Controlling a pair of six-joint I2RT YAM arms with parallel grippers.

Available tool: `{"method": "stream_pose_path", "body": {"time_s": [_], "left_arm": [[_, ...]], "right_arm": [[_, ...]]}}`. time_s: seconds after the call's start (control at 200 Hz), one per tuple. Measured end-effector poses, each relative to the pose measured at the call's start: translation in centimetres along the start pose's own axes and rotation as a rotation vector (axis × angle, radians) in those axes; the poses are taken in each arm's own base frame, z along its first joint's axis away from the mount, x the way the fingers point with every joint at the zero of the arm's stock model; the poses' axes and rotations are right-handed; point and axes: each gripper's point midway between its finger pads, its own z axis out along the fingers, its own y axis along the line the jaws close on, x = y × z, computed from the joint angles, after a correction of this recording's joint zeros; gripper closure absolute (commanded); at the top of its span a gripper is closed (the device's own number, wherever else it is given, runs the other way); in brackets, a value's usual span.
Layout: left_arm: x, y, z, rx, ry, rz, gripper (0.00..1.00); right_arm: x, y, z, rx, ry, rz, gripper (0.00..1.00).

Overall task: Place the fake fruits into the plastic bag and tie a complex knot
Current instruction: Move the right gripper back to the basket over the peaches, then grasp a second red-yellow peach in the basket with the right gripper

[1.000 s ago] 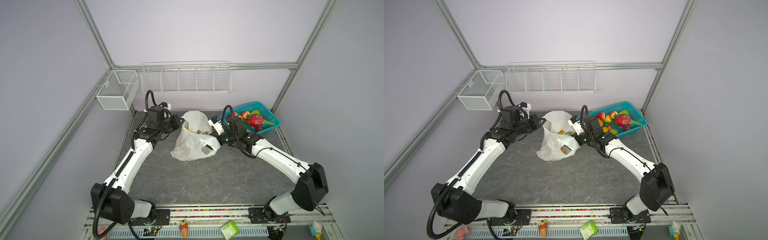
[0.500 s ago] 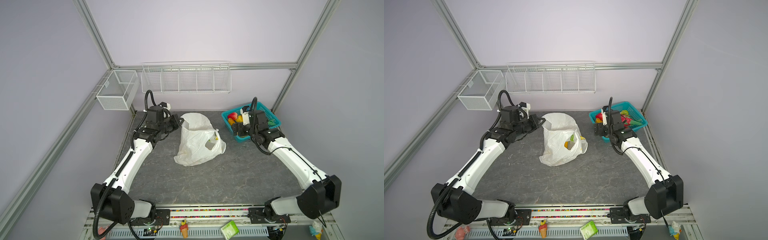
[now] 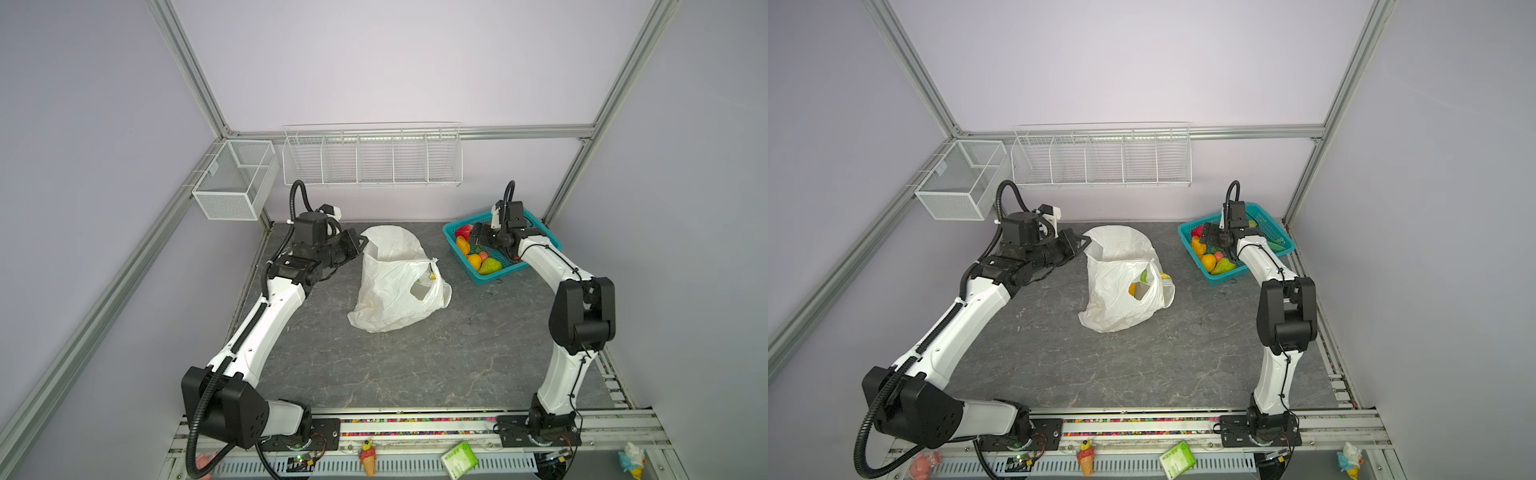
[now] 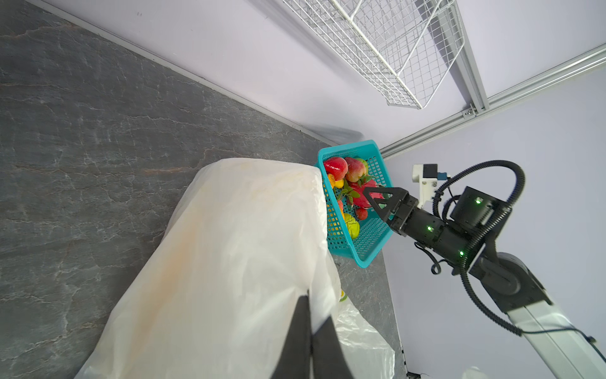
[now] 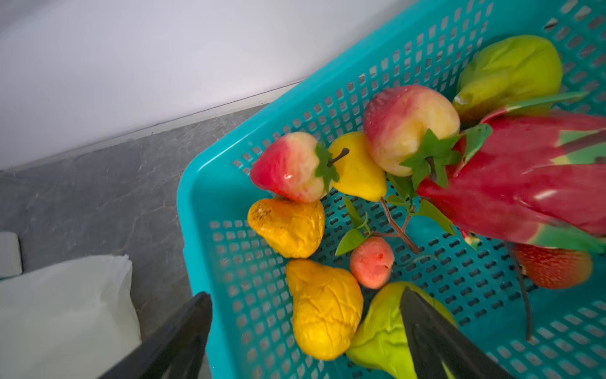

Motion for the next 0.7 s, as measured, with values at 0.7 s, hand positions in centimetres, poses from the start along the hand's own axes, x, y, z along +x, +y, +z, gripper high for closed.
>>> {"method": "stream_pose_path", "body": {"time_s": [0.7], "left_arm": [[0.1,0.0,0.0,0.002,0.003,0.000,1.00]], "right_arm": [[-1.1,1.3,8.0,-0.096,0.034,0.187,0.08]]}}
